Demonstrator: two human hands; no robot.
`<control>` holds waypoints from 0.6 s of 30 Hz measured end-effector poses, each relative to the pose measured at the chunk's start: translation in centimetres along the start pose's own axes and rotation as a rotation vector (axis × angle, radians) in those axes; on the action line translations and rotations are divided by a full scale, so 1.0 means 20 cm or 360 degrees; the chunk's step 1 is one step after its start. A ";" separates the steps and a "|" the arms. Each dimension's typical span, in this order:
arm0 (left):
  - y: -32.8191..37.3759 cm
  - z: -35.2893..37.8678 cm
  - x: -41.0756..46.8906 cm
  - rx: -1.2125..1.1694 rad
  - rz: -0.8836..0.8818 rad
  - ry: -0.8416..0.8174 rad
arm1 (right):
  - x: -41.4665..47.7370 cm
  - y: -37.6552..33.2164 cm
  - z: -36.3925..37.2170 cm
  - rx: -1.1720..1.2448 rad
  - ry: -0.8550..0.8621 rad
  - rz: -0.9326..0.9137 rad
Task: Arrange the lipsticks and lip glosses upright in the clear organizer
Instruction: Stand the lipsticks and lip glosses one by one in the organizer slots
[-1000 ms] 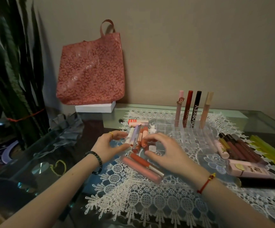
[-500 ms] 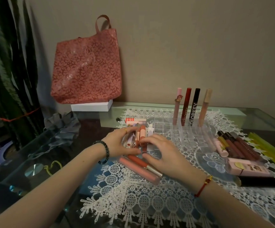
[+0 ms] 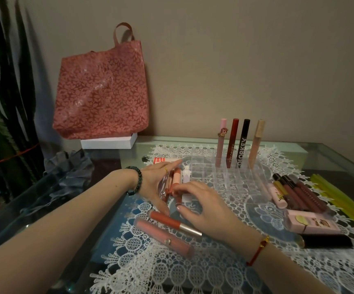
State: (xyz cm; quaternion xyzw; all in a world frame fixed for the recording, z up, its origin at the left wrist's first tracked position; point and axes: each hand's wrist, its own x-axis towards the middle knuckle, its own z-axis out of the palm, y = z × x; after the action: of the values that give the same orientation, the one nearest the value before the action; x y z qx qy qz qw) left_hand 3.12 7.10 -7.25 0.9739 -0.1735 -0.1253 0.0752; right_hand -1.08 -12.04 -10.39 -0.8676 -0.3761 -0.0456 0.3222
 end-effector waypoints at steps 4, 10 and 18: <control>0.00 0.00 0.00 -0.0044 -0.0005 0.0039 | 0.00 0.00 0.00 0.0056 0.0013 0.0027; 0.01 -0.01 -0.05 -0.0262 0.0084 0.0338 | -0.01 -0.02 -0.05 0.0187 0.0138 0.0084; 0.12 -0.10 -0.14 -0.0439 0.0466 0.0925 | 0.16 -0.09 -0.25 0.0707 0.0372 0.0348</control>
State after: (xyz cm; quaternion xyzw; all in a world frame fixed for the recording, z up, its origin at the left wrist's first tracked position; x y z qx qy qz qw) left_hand 0.33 6.10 -4.17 0.9144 -0.2640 0.1469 0.2694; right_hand 0.68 -12.05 -4.51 -0.7999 -0.2412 -0.0268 0.5489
